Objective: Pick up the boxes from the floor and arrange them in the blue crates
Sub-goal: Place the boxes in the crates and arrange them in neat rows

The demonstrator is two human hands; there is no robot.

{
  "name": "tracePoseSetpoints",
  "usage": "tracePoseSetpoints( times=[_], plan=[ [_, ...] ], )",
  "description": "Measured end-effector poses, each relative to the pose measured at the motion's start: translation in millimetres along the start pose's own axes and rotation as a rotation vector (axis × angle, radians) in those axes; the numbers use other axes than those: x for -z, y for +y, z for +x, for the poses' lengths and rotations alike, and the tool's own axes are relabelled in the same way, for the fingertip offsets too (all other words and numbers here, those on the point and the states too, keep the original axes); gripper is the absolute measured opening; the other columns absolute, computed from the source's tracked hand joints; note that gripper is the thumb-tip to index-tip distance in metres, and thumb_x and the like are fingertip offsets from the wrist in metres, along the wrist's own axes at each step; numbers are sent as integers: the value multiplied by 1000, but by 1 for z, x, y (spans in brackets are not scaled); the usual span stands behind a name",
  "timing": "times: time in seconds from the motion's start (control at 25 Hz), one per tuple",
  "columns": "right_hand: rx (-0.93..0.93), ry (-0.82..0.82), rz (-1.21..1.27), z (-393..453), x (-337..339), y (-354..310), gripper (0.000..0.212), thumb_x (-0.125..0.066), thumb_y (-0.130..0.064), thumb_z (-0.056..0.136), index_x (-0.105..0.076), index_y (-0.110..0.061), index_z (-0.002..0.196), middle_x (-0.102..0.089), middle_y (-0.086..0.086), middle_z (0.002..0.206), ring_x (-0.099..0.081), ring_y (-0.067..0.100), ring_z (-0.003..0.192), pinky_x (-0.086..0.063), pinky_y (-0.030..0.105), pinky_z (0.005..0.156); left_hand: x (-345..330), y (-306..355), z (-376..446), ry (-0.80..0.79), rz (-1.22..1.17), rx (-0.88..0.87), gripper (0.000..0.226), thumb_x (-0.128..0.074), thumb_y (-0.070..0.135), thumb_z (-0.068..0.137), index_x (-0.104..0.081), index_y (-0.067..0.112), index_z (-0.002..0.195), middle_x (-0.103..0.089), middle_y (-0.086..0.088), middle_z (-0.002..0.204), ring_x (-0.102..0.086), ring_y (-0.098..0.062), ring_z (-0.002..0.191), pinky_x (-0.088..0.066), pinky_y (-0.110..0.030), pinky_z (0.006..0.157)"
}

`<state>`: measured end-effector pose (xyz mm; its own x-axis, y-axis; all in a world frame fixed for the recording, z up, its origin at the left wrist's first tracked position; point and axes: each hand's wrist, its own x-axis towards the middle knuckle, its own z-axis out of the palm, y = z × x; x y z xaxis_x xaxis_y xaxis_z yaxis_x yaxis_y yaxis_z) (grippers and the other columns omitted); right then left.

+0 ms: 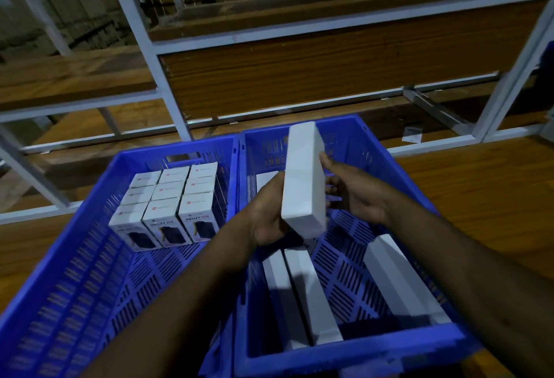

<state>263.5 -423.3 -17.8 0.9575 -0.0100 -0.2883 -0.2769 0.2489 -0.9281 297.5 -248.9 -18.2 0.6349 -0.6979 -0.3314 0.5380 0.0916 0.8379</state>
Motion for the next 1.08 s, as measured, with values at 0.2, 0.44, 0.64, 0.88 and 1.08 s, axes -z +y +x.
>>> tracePoseSetpoints(
  times=[0.2,0.44,0.64,0.88,1.08],
  plan=[
    [-100,-48,41,11,-7,14,66,-51,-67,90,-64,-14,127,-71,15,100,-68,31,81,-56,38,68,-2,-5,2,142,139,59,36,-41,39,105,-64,18,124,-64,-10,121,-64,-27,104,-55,-48,91],
    [25,106,-4,20,-12,14,49,-60,-52,93,-62,-13,123,-74,14,109,-72,30,93,-58,43,79,7,0,7,321,63,16,45,-45,42,104,-62,9,129,-68,-13,129,-67,-33,113,-55,-47,92],
    [-106,181,-40,21,-5,12,51,-62,-49,89,-64,-11,123,-74,16,110,-71,38,102,-53,57,95,10,1,7,360,96,72,55,-52,60,95,-59,15,126,-70,-7,120,-69,-26,104,-58,-43,87],
    [-95,201,23,18,-6,8,42,-49,-46,98,-67,-13,114,-71,15,107,-64,31,93,-52,37,76,10,2,6,427,99,85,29,-46,38,105,-65,18,113,-73,-6,100,-71,-23,79,-59,-32,64],
    [-90,164,10,12,-8,3,34,-54,-45,98,-67,-16,111,-71,8,96,-67,22,86,-56,31,60,6,3,3,451,81,86,31,-48,30,105,-63,10,123,-70,-9,85,-69,-19,53,-52,-23,44]
  ],
)
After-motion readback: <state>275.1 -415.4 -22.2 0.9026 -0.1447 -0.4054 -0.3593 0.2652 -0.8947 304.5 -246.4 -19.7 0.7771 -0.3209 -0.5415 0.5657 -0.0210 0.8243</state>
